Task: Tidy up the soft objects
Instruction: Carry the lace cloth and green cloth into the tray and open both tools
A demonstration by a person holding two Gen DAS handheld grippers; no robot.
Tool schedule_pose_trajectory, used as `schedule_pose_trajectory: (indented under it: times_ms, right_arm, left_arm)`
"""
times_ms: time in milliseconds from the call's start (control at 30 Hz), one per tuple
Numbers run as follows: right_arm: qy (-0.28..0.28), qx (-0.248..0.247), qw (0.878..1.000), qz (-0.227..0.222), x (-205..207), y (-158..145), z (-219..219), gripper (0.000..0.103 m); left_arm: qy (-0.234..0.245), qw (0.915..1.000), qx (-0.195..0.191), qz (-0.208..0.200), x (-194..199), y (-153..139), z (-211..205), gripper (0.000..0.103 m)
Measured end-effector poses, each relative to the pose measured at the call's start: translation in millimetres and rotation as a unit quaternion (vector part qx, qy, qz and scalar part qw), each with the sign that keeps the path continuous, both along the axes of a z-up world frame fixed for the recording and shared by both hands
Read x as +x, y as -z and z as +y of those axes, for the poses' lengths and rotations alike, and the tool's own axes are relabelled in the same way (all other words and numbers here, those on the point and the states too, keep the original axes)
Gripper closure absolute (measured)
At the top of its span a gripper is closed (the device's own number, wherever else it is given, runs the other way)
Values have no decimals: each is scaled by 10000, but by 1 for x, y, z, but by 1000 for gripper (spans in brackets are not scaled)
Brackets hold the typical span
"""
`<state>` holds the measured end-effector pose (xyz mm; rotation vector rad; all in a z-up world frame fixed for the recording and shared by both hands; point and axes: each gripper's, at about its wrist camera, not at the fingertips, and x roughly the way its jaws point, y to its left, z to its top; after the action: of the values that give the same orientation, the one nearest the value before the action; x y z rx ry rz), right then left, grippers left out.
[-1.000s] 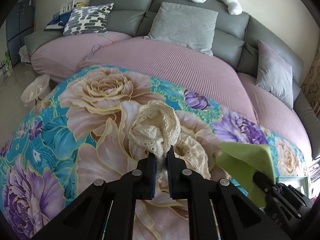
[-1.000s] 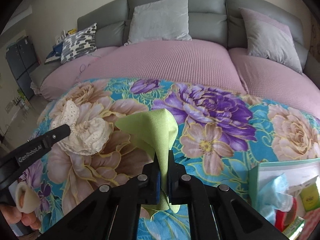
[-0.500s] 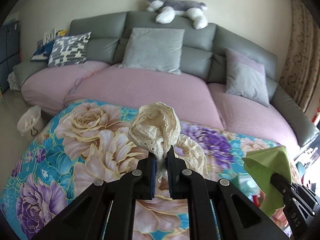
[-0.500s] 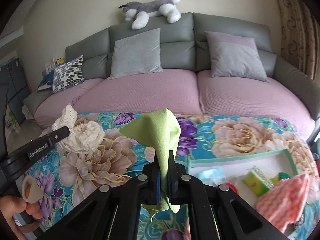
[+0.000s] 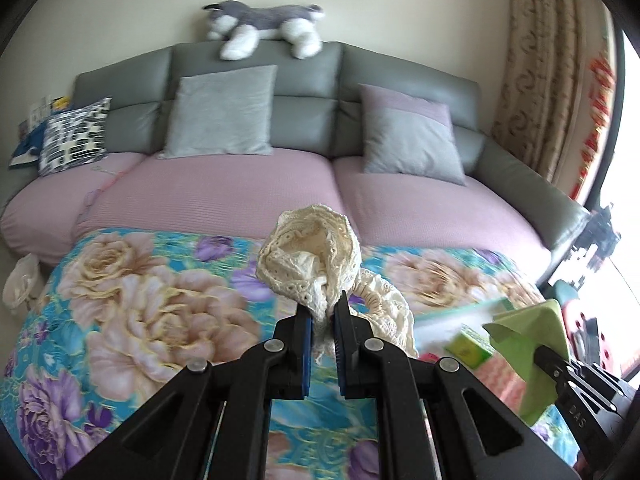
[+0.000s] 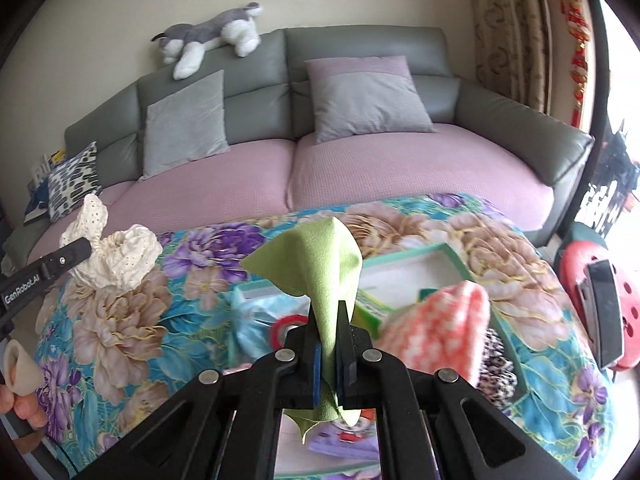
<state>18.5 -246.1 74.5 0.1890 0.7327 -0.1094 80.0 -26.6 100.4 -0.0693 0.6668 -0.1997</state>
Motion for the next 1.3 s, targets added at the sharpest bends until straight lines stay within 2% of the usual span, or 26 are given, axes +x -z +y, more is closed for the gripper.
schedule_pose_trajectory:
  times_ms: [300,533,767,967,1233,1300]
  right_arm:
    - [74,185,9994,284,-2,25,-31,98]
    - [-12,185,9973,708,10,60,-36,98]
    - [-77,344,9935,1080,18,87,-47,98]
    - [-123,457,9910,1253,21,98,-49,98]
    - [-164,389,9905,1308,21,97,-48,94]
    - [-152,360,9905,1320,20,96,-48,94]
  left_arm:
    - [901,9957,82,189,-5,20,-83,93]
    - [1087,9912,421,635,7,61,-120,93]
    - [1112,9860,692,1030,17,97,-135,93]
    - [1124,9826,906,1165,19,112,-143,93]
    - [1159,9827,869,1157,14,101,-140,90]
    - [1188,9825,819,1177,10,95,-138,80]
